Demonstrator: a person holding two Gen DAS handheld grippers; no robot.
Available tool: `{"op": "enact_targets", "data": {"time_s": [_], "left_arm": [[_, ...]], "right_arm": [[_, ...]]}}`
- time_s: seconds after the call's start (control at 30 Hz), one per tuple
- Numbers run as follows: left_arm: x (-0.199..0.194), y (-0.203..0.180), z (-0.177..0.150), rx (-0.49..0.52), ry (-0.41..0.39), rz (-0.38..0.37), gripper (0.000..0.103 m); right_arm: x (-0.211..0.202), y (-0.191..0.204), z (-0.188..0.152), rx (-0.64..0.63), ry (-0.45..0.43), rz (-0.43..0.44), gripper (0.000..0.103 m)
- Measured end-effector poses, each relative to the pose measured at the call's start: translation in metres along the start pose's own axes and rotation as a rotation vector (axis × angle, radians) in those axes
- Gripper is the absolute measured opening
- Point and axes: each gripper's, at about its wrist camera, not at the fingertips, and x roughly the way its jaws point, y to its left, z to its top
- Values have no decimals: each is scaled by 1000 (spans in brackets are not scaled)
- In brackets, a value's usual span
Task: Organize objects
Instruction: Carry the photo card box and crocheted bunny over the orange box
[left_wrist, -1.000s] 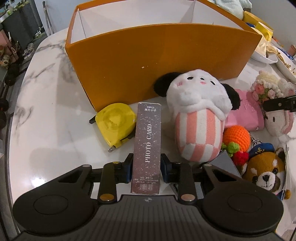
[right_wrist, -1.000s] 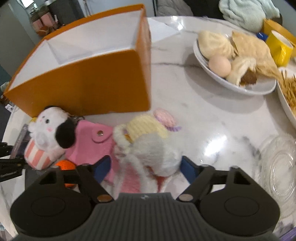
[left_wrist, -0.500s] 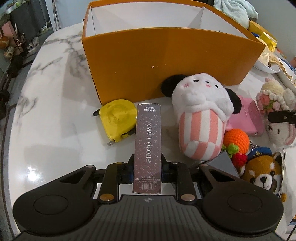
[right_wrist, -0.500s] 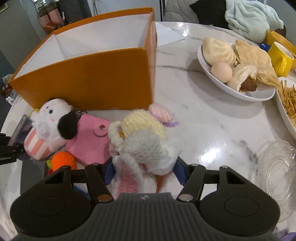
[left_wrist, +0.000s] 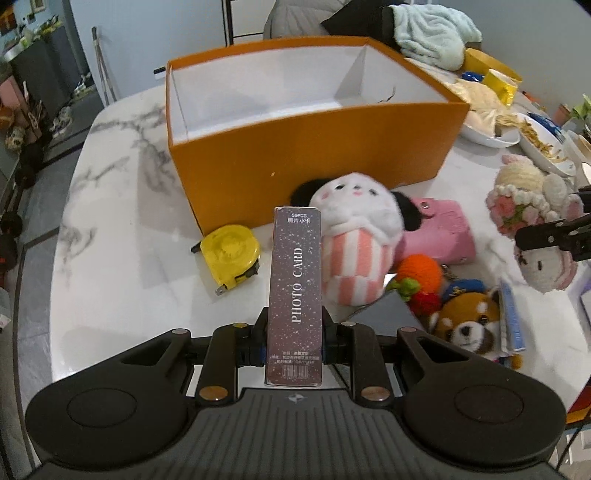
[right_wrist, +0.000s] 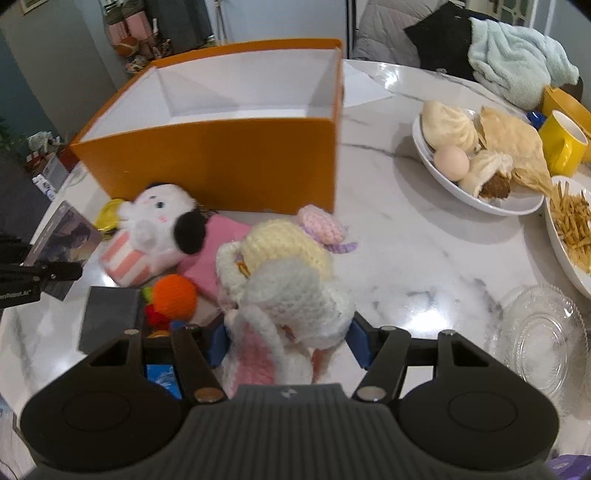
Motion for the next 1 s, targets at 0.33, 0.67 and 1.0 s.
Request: {"op": "enact_targets", "data": {"time_s": [0.33, 0.67, 1.0], "left_arm": [[-41, 9, 65, -18, -90, -31, 27], [-1, 30, 165, -81, -122, 50, 27], [101, 44, 205, -92, -3, 55, 27]], "right_arm": [[-41, 30, 61, -80, -78, 36, 65], [-19, 43, 172, -99, -164, 1, 65], [94, 21, 230, -19, -22, -14, 65]]}}
